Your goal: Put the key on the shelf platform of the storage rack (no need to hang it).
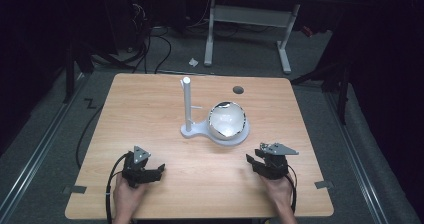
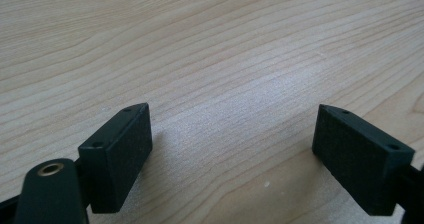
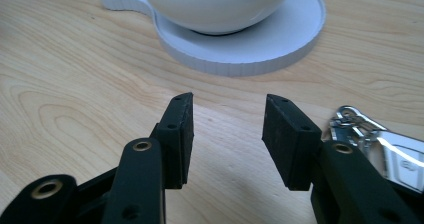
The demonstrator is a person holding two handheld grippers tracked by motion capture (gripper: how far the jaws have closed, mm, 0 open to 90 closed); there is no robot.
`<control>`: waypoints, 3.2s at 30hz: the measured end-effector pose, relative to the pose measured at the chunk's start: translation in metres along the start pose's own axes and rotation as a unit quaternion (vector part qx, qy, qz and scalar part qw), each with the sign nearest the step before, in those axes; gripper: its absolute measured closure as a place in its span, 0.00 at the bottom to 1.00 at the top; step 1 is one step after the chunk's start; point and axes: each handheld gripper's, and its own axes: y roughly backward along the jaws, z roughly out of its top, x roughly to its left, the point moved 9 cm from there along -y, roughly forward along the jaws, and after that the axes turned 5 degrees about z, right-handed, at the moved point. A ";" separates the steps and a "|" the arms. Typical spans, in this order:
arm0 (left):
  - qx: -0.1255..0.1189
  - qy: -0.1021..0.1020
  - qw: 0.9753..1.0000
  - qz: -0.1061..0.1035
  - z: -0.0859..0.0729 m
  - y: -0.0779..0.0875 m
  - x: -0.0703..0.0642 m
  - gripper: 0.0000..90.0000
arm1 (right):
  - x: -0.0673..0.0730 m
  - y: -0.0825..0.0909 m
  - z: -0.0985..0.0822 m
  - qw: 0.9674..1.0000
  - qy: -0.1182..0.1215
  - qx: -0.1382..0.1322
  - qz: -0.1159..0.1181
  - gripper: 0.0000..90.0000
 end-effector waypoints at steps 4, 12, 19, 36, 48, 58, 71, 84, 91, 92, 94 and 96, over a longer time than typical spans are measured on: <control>0.000 0.000 1.000 0.000 0.000 0.000 0.000 0.18 | -0.009 0.006 0.002 1.000 -0.005 -0.004 -0.006 0.63; 0.000 0.000 1.000 0.000 0.000 0.000 0.000 0.18 | -0.024 0.014 0.001 1.000 -0.015 -0.007 -0.020 0.64; 0.000 0.000 1.000 0.000 0.000 0.000 0.000 0.18 | -0.042 0.020 -0.007 0.999 -0.032 -0.004 -0.037 0.65; 0.000 0.000 1.000 0.000 0.000 0.000 0.000 0.18 | -0.061 0.013 -0.013 0.998 -0.039 0.017 -0.041 0.68; 0.000 0.000 1.000 0.000 0.000 0.000 0.000 0.18 | -0.064 -0.003 -0.014 0.998 -0.035 0.033 -0.040 0.72; 0.000 0.000 1.000 0.000 0.000 0.000 0.000 0.18 | -0.065 -0.009 -0.015 0.998 -0.028 0.041 -0.041 0.78; 0.000 0.000 1.000 0.000 0.000 0.000 0.000 0.18 | -0.065 -0.020 -0.018 0.996 -0.006 0.069 -0.054 0.90; 0.000 0.000 1.000 0.000 0.000 0.000 0.000 0.18 | -0.063 -0.006 -0.009 0.998 0.007 0.039 -0.052 0.91; 0.000 0.000 1.000 0.000 0.000 0.000 0.000 0.18 | -0.061 0.007 0.002 0.999 0.009 0.018 -0.048 0.91; 0.000 0.000 1.000 0.000 0.000 0.000 0.000 0.18 | -0.061 0.010 0.004 0.999 0.010 0.015 -0.047 0.91; 0.000 0.000 1.000 0.000 0.000 0.000 0.000 0.18 | -0.060 0.014 0.006 0.999 0.013 0.008 -0.049 0.91; 0.000 0.000 1.000 0.000 0.000 0.000 0.000 0.18 | -0.060 0.019 0.010 0.999 0.017 0.001 -0.051 0.91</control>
